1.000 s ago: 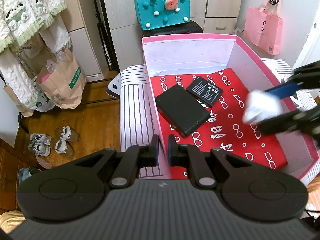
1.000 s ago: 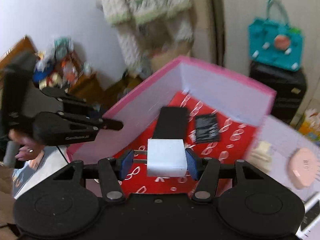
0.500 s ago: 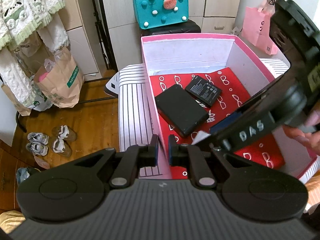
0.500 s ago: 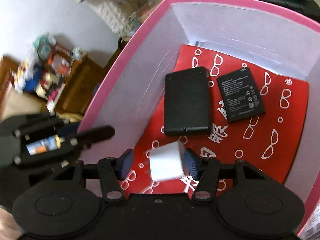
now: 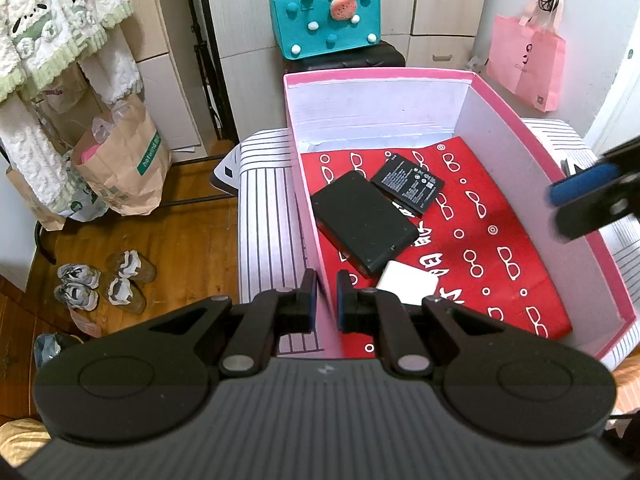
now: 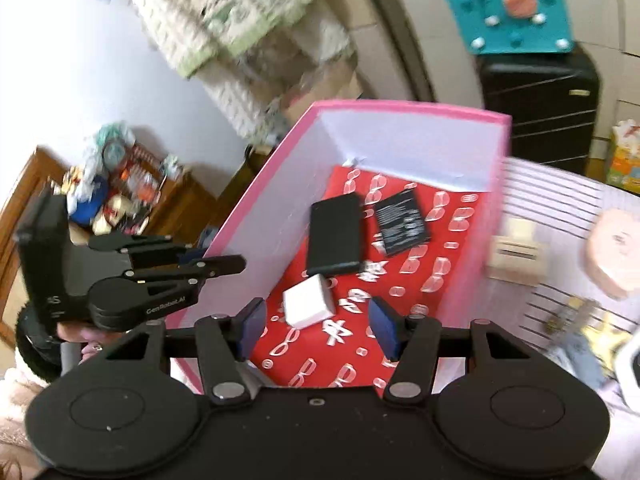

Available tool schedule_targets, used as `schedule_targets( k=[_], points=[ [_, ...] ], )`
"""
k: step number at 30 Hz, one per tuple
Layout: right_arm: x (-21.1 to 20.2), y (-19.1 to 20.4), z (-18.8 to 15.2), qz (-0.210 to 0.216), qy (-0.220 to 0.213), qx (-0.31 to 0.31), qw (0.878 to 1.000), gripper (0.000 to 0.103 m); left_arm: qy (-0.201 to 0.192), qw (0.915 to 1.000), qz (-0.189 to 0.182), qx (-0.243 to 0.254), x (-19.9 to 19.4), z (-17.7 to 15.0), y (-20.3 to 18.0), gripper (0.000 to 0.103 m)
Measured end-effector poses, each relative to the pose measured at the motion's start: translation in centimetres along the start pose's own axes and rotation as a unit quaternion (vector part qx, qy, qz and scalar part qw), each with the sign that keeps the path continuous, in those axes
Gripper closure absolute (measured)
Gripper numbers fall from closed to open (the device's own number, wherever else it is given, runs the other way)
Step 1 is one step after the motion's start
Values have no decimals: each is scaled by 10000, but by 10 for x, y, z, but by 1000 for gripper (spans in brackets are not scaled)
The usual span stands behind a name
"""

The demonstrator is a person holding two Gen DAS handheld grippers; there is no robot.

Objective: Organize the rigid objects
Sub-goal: 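Carry the white charger cube into the pink box and open the right gripper, then move the right gripper to the grey router and grasp it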

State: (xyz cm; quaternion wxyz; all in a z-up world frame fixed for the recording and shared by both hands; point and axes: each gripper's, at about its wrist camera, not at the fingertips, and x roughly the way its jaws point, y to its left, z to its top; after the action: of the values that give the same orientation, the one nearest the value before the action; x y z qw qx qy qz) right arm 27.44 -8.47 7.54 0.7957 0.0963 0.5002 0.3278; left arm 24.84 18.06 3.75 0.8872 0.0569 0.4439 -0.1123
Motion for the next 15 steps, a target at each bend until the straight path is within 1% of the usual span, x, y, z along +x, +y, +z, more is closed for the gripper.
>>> schedule_targets(
  k=[5,8,12,15],
  points=[
    [-38,-21,-18,-257,-317,125,9991,41,12,10000,27,-11,-1,-1,-1,94],
    [-52,-33,-32,-404,-457,205,9979,39,26,10000,45,-6,-2,-2,-3,94],
    [-59,-48,-51,-745,-509,222,9957,38,61,10000,45,23,-2,-3,-4,94],
    [-54,-58,-63,-997,-455,239,9937,38,130,9999,24,54,-2,-3,-3,94]
  ],
)
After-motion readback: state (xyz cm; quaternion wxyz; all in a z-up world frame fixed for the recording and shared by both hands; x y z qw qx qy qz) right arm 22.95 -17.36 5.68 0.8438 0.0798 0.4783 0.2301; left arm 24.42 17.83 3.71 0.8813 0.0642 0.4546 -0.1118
